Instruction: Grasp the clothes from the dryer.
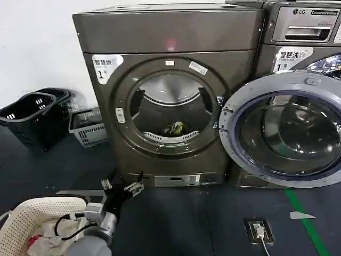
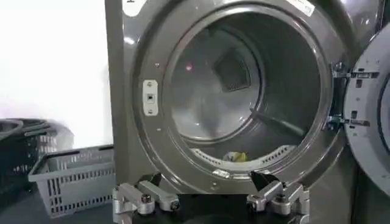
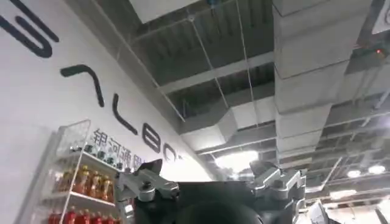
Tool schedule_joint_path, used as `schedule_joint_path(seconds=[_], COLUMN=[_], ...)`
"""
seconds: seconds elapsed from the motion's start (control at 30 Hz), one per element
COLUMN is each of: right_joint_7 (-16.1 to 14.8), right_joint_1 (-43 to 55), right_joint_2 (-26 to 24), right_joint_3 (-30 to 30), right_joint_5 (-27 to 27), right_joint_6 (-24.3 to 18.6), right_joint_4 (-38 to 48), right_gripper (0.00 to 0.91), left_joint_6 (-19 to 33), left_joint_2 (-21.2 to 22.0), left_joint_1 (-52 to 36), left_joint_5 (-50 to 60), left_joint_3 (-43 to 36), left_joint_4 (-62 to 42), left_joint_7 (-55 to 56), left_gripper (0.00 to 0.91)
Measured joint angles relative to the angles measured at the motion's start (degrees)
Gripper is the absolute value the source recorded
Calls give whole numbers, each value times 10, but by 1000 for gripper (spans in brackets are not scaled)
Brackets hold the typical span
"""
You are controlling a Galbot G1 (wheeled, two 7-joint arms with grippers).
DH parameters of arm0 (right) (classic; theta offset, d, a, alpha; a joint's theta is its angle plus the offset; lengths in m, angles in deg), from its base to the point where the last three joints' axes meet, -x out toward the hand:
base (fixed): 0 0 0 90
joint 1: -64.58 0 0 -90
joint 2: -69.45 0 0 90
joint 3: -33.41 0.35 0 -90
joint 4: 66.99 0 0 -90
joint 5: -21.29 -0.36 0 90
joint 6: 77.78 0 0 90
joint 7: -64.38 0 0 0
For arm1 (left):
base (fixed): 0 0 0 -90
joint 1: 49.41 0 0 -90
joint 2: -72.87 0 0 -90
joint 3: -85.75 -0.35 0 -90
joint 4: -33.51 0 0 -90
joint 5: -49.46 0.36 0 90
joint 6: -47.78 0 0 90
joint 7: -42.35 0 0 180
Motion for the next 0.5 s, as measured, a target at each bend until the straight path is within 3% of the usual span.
schedule_joint_path(seconds=[0.5], right_joint_7=[-4], right_joint_1=[-6], right_joint_2=[-2], right_joint_3=[9], right_joint_5=[2], right_joint_6=[5], right_joint_4=[-3], right_gripper=[907], left_joint_6=[-4], left_joint_2=[0], left_joint_1=[7], left_joint_5=[-5], left_joint_3=[-2], left_joint_4=[14], left_joint_7=[-2], left_gripper=[907])
